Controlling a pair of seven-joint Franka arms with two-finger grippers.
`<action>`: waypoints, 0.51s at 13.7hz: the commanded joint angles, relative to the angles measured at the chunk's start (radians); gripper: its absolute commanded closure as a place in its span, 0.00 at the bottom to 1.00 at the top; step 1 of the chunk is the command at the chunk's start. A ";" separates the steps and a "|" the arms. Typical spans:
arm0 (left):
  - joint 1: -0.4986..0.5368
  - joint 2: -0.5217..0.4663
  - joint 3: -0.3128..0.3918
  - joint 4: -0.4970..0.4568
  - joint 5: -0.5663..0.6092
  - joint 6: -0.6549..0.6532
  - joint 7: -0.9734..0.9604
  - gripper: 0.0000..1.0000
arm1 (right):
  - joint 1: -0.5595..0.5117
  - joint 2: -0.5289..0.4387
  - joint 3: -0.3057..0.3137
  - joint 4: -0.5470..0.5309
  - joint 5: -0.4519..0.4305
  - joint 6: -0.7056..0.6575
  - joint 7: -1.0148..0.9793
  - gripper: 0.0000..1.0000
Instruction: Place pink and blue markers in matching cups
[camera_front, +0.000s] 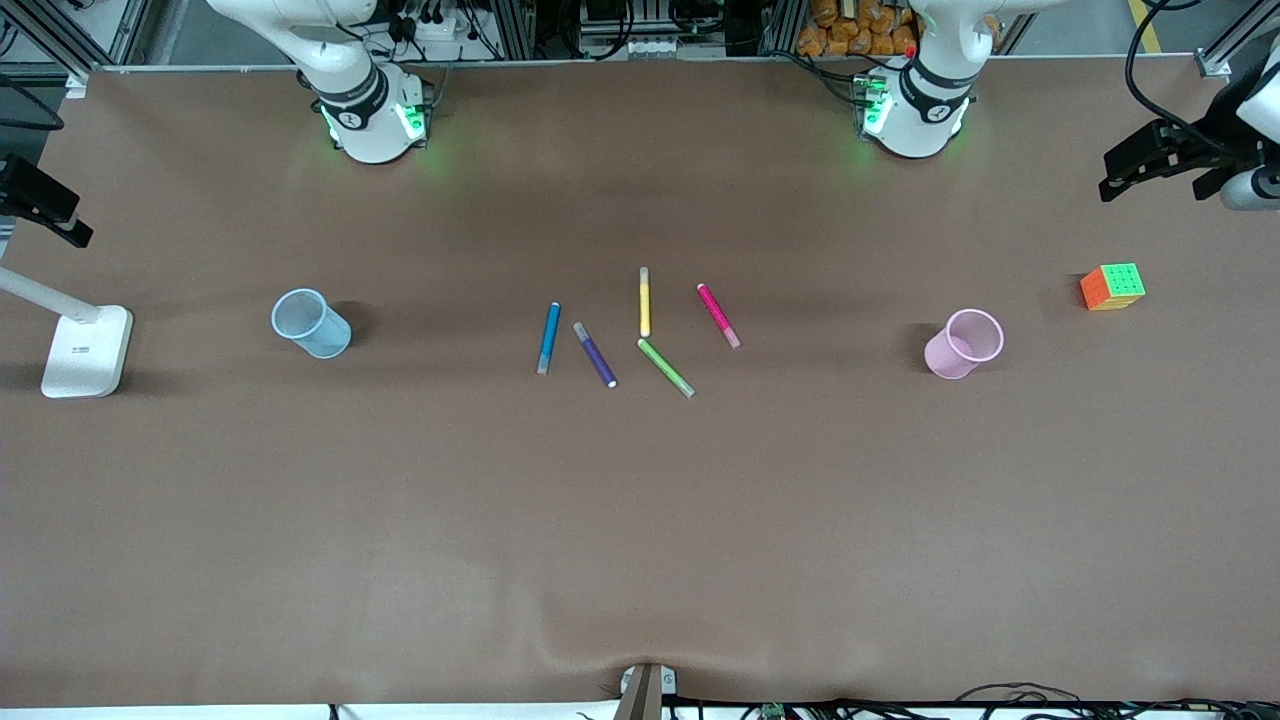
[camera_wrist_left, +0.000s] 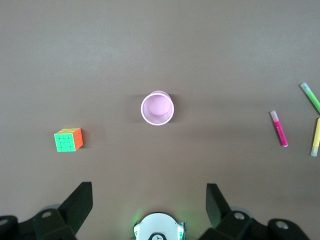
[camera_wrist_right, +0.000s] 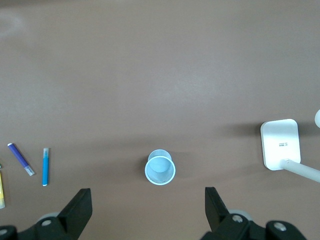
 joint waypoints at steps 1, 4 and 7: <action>-0.005 0.010 0.000 0.027 -0.010 -0.017 -0.013 0.00 | 0.002 -0.008 0.002 0.007 -0.001 -0.011 -0.010 0.00; -0.010 0.042 -0.002 0.056 0.003 -0.017 -0.010 0.00 | 0.002 -0.008 0.002 0.007 -0.001 -0.011 -0.010 0.00; -0.007 0.047 -0.027 0.060 0.001 -0.017 -0.014 0.00 | 0.001 -0.006 0.002 0.007 -0.001 -0.011 -0.010 0.00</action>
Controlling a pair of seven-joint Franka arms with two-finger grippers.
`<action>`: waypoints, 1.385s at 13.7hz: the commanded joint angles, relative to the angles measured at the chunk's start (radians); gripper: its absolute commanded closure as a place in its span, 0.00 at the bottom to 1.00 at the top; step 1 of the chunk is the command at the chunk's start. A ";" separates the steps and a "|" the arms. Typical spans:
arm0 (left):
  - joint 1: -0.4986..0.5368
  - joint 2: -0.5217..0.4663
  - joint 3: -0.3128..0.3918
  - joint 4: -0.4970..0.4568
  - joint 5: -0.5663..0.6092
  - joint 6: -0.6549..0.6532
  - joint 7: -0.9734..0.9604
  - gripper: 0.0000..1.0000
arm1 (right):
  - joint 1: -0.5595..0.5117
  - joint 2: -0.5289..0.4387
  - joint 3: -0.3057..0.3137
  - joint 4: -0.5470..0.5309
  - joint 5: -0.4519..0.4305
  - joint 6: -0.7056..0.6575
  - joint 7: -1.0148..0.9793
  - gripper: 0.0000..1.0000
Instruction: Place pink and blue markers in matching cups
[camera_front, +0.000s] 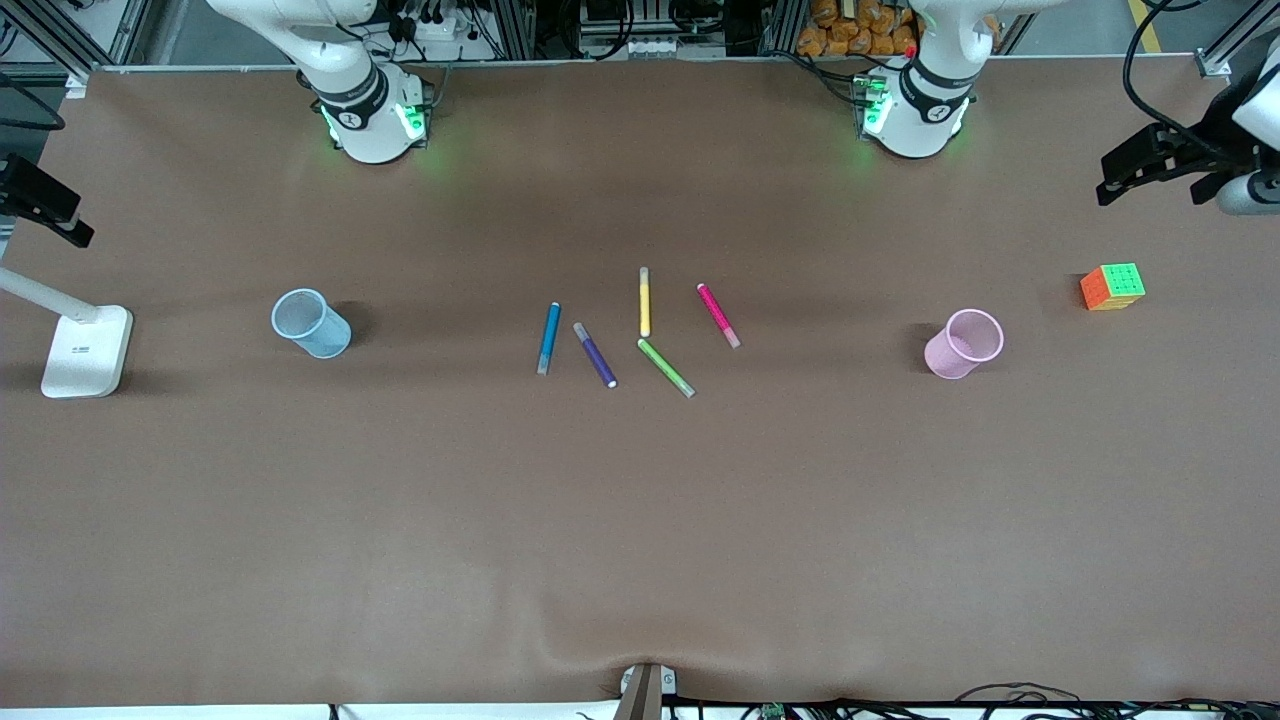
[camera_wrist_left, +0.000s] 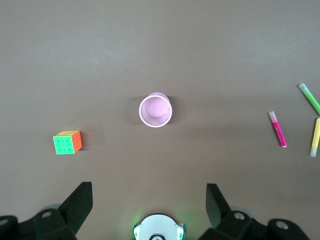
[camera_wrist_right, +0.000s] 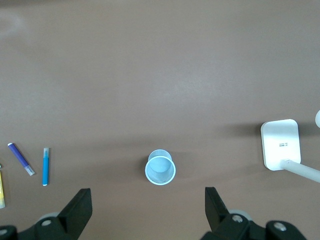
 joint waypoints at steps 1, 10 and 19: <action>-0.003 0.024 -0.013 0.038 0.001 -0.017 -0.013 0.00 | -0.001 -0.008 0.000 0.007 -0.001 -0.011 -0.010 0.00; -0.006 0.103 -0.124 -0.035 -0.014 0.111 -0.177 0.00 | -0.004 -0.005 -0.003 0.007 0.007 -0.008 -0.005 0.00; -0.021 0.318 -0.354 -0.132 -0.011 0.373 -0.717 0.00 | 0.005 0.076 0.000 0.014 -0.002 0.007 -0.010 0.00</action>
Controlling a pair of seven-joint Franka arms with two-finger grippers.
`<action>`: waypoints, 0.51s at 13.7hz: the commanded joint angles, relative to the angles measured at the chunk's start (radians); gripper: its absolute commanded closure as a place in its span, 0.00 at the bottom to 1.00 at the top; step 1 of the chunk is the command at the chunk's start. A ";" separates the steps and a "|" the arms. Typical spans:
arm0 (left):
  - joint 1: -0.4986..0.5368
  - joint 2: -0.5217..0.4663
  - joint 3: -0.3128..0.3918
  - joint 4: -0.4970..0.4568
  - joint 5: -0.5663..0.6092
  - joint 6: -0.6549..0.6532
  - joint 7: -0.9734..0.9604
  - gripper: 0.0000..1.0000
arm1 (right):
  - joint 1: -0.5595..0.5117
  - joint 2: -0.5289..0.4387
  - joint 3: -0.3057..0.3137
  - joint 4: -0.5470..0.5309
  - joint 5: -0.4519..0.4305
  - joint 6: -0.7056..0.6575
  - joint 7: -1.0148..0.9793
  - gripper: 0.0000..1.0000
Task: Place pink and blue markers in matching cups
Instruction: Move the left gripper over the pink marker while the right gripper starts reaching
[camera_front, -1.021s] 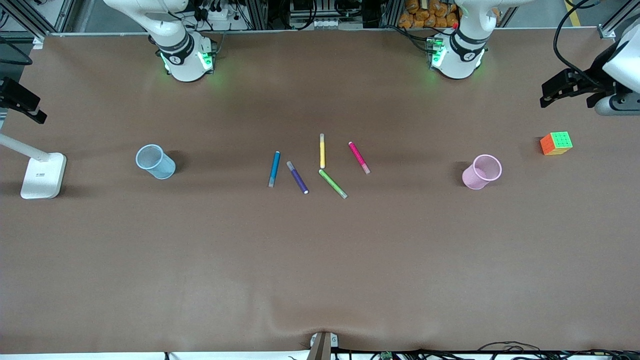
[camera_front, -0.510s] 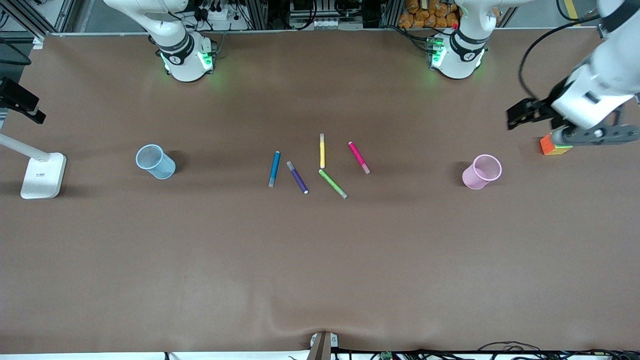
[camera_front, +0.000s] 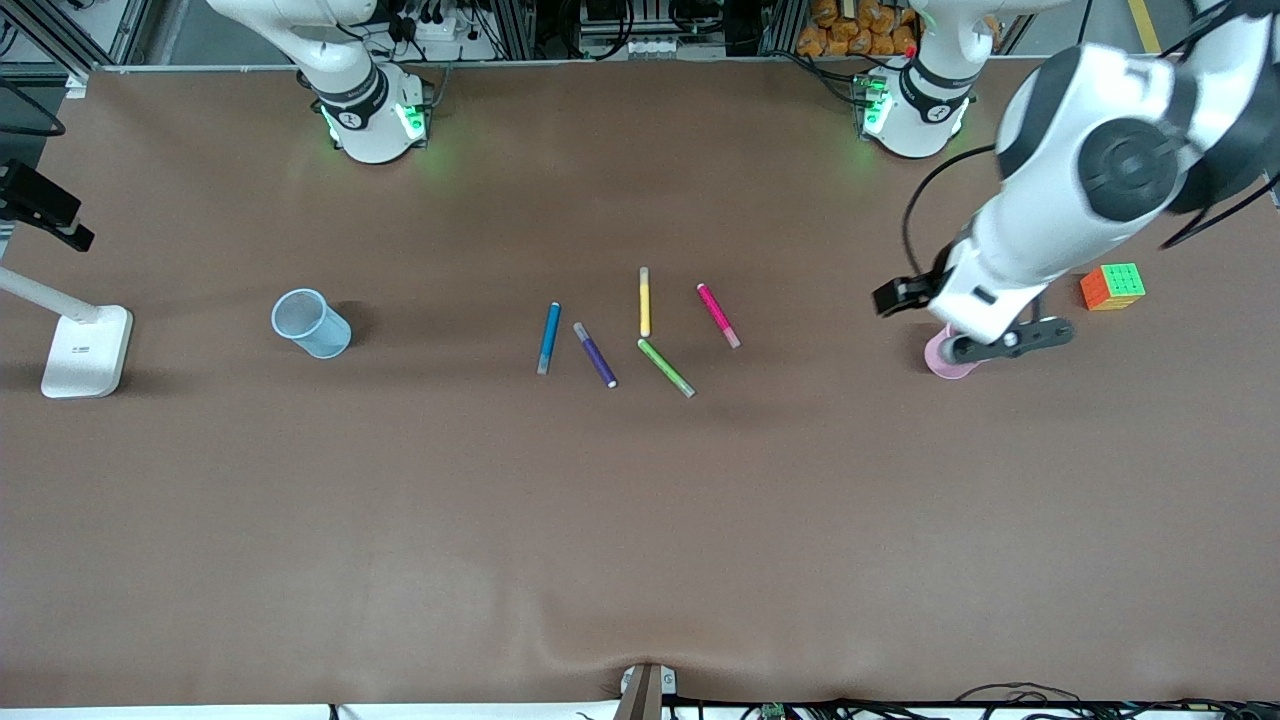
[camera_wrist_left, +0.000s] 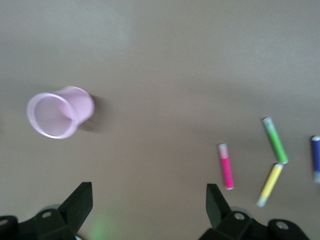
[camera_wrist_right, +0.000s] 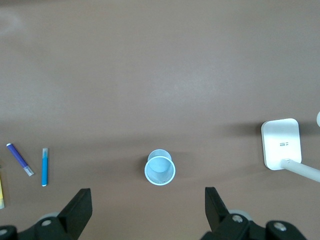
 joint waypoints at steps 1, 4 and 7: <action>-0.031 0.041 -0.042 -0.048 -0.001 0.112 -0.199 0.00 | 0.008 0.067 0.003 0.021 -0.006 0.006 -0.010 0.00; -0.111 0.113 -0.041 -0.096 0.009 0.244 -0.374 0.00 | 0.002 0.095 0.003 0.023 0.006 0.007 -0.008 0.00; -0.179 0.173 -0.041 -0.110 0.010 0.302 -0.551 0.00 | 0.002 0.142 0.003 0.021 0.003 0.004 -0.013 0.00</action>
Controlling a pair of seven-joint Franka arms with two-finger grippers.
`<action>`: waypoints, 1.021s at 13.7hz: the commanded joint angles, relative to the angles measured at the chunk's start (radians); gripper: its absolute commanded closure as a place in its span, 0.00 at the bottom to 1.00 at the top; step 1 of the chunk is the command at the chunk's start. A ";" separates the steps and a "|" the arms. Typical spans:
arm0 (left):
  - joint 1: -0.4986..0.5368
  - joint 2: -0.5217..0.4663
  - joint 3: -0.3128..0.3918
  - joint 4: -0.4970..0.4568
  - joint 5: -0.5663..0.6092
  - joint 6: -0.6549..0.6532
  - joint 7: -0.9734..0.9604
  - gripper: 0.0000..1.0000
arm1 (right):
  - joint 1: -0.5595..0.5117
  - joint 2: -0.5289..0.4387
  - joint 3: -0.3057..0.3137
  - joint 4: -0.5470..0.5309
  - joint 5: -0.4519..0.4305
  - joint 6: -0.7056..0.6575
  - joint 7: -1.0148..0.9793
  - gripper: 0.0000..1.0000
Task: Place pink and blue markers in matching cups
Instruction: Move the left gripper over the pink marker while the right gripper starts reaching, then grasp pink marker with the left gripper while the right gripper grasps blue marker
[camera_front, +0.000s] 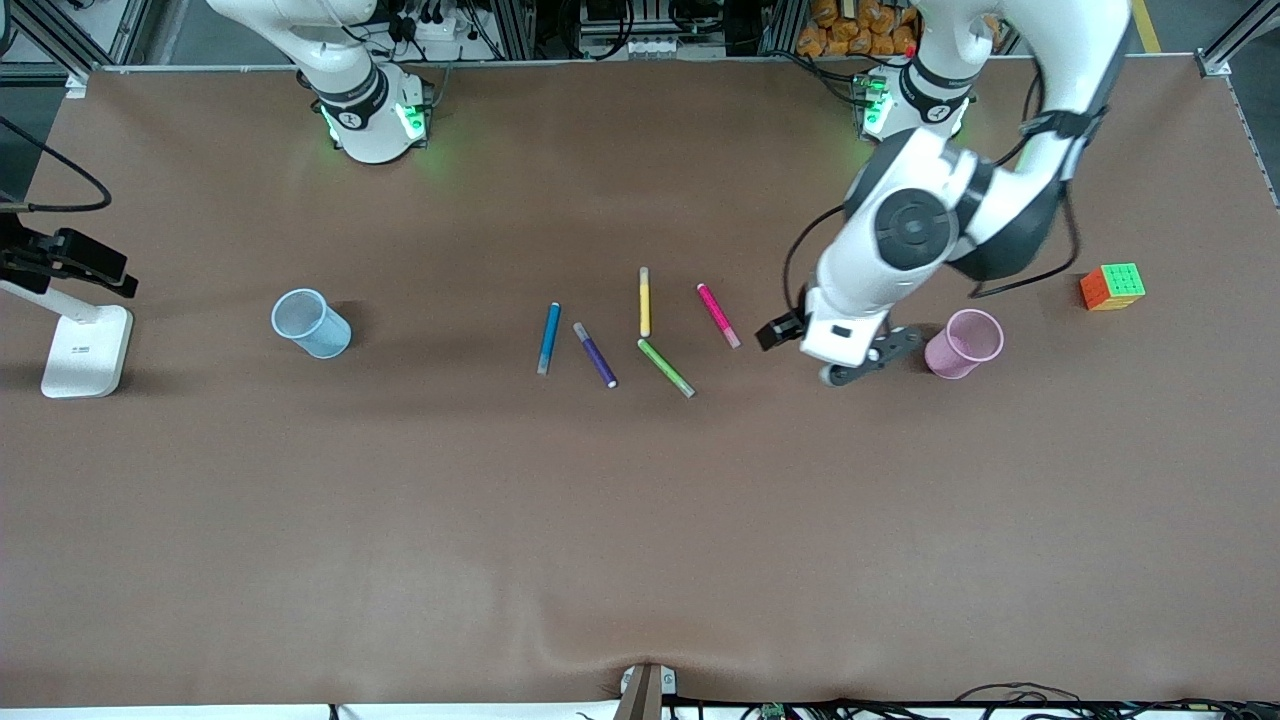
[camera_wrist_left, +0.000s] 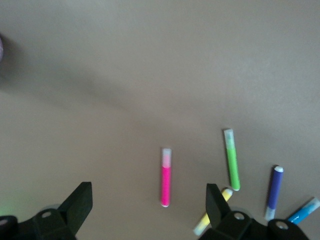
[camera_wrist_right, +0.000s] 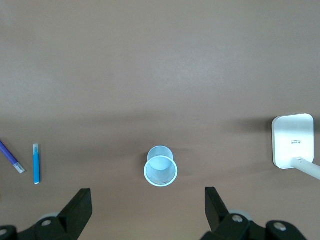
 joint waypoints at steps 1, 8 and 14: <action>-0.050 0.044 0.003 -0.013 0.031 0.037 -0.149 0.00 | 0.000 0.072 0.000 0.014 0.005 -0.015 -0.011 0.00; -0.132 0.052 0.003 -0.225 0.089 0.250 -0.356 0.00 | 0.148 0.184 0.001 0.011 0.067 -0.012 0.106 0.00; -0.165 0.108 0.006 -0.271 0.104 0.407 -0.402 0.14 | 0.403 0.370 0.001 0.013 0.094 0.262 0.318 0.00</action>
